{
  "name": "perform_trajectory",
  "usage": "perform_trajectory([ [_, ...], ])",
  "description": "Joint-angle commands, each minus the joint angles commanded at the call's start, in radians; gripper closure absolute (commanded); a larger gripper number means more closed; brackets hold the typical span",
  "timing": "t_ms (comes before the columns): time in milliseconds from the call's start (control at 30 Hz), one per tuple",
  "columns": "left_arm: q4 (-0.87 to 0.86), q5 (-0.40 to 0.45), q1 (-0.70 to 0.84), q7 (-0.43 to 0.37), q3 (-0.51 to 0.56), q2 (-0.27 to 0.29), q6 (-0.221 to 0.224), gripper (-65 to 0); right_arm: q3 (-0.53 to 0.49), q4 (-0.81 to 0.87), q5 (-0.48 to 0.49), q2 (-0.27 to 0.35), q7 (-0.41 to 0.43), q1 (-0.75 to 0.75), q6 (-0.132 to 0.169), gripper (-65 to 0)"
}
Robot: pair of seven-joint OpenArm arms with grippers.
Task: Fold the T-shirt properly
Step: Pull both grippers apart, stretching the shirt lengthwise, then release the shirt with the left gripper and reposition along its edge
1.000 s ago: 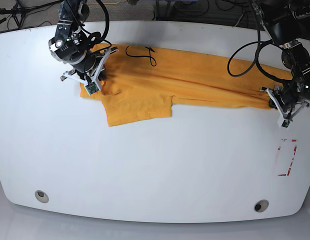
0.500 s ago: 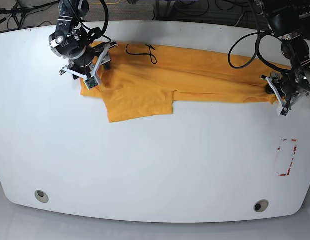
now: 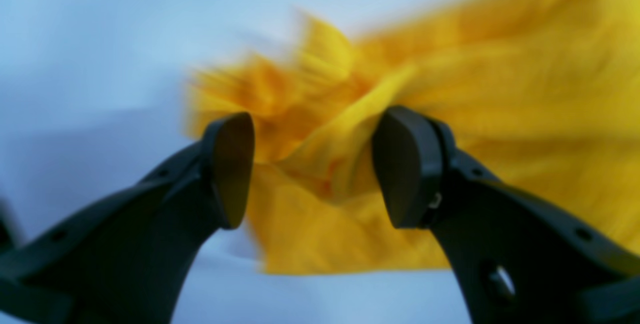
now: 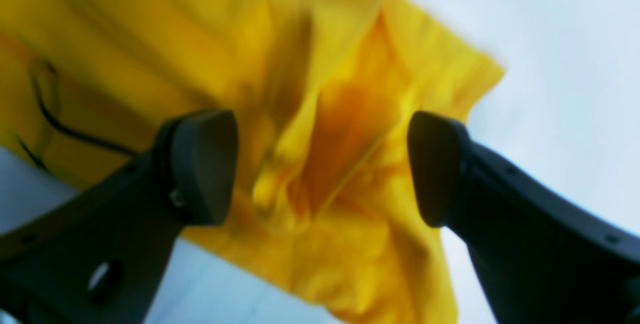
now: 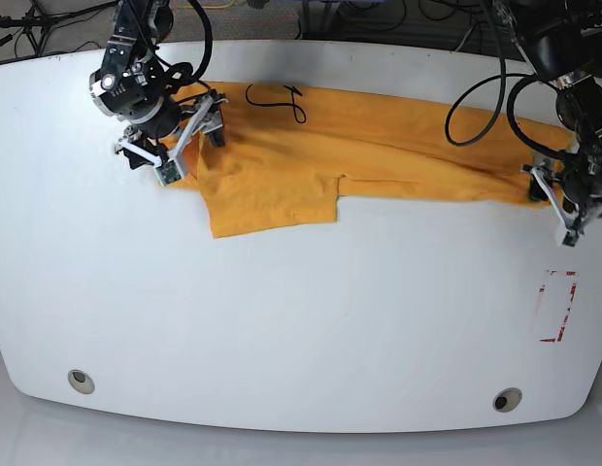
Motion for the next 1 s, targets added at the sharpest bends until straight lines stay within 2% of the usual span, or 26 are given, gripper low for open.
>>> perform_trajectory([
  [233,0.046,-0.002,-0.048,0.0,-0.025,0.025,0.0,-38.2,0.04,-0.002,0.061,0.003,-0.02,0.037,-0.002,-48.2],
  [600,-0.02,0.0,-0.069,-0.008,-0.034,0.028,0.0,-38.2,0.035,-0.005,0.064,0.003,-0.018,0.057,-0.002,-48.2],
  [800,-0.068,0.002,-0.071,-0.106,-0.034,0.029,0.0,-38.2,0.035,-0.006,0.06,0.003,-0.02,0.115,-0.002,-48.2],
  [1000,-0.18,0.003,-0.135,-0.204,-0.034,0.026,0.0,-38.2,0.034,-0.023,0.06,0.003,-0.021,0.172,-0.003,-48.2],
])
